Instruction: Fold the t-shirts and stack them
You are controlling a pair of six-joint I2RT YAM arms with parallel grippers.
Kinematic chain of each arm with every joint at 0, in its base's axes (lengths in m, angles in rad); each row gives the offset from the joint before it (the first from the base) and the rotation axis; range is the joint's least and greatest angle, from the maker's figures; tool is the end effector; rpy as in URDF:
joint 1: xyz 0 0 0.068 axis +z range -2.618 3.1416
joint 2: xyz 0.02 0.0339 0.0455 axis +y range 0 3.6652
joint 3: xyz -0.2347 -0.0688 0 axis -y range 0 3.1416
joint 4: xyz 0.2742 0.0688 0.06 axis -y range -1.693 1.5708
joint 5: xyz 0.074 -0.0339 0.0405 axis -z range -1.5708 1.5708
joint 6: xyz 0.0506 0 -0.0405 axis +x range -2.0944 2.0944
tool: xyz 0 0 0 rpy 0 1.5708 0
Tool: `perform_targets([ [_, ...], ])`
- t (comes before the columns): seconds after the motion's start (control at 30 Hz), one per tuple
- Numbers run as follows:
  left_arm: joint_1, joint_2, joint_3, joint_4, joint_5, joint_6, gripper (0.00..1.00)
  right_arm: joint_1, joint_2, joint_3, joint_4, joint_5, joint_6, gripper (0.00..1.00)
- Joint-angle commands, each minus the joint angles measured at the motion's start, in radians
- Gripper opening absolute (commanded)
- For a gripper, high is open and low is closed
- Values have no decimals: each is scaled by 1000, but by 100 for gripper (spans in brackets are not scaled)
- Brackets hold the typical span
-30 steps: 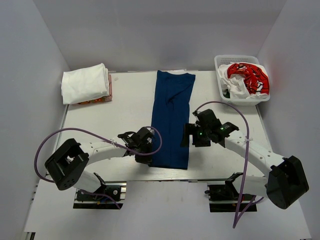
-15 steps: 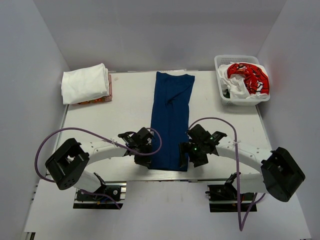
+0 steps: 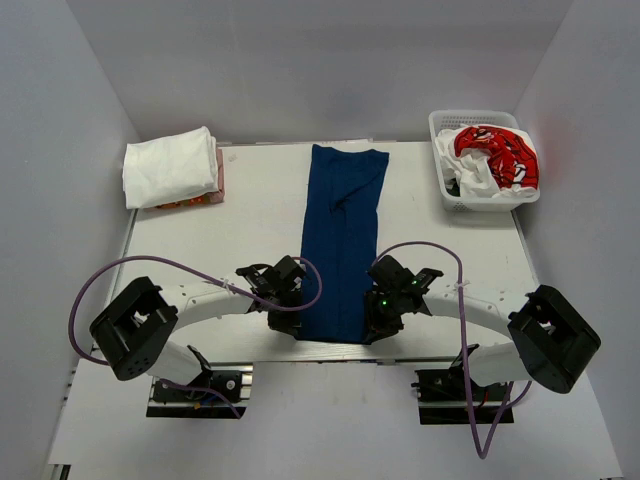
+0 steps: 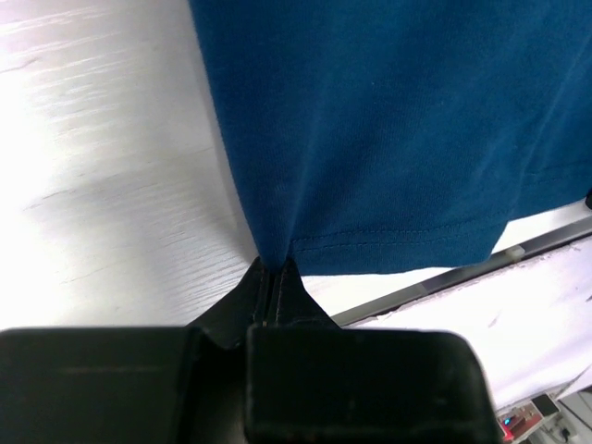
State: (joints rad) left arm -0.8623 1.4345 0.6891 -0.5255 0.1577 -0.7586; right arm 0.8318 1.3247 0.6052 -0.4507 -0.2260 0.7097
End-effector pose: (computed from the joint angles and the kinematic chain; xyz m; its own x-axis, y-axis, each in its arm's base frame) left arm 0.1676 -0.2079 0.0857 -0.9878 0.1087 -0.1112 0.1386 0.9399 -0.3121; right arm 0.1645 0.1974 0.0920 -0.9782 -0.1307 -0.1614 -0.1869 0.8924 0.4106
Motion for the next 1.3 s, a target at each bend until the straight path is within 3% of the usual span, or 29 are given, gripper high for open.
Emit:
perform_targets([
  [0.0,-7,-36,4,-44,-41,-24,0,15,21,7,17,11,13,20],
  [0.07,-7,-45,4,-44,-41,-24,0,16,24,8,15,27,16,12],
  [0.1,-7,-45,4,-53,-41,-24,0,16,19,7,14,31,16,0],
  [0.4,2,-43,117,-143,-125,-11,0,18,-53,96,-49,180,10,0],
  [0.57,12,26,302,-208,-254,2,0,10,-82,177,-55,408,19,0],
  [0.7,55,142,511,-277,-388,-7,0,-6,-10,298,-72,595,2,0],
  [0.83,109,289,713,-344,-504,-25,0,-54,57,390,18,684,-6,0],
  [0.9,140,351,813,-363,-524,8,0,-92,120,455,85,686,-42,0],
  [1.0,180,409,912,-361,-537,48,0,-118,211,586,58,682,-94,0],
  [1.27,233,526,1053,-274,-515,186,0,-204,367,723,73,629,-128,0],
])
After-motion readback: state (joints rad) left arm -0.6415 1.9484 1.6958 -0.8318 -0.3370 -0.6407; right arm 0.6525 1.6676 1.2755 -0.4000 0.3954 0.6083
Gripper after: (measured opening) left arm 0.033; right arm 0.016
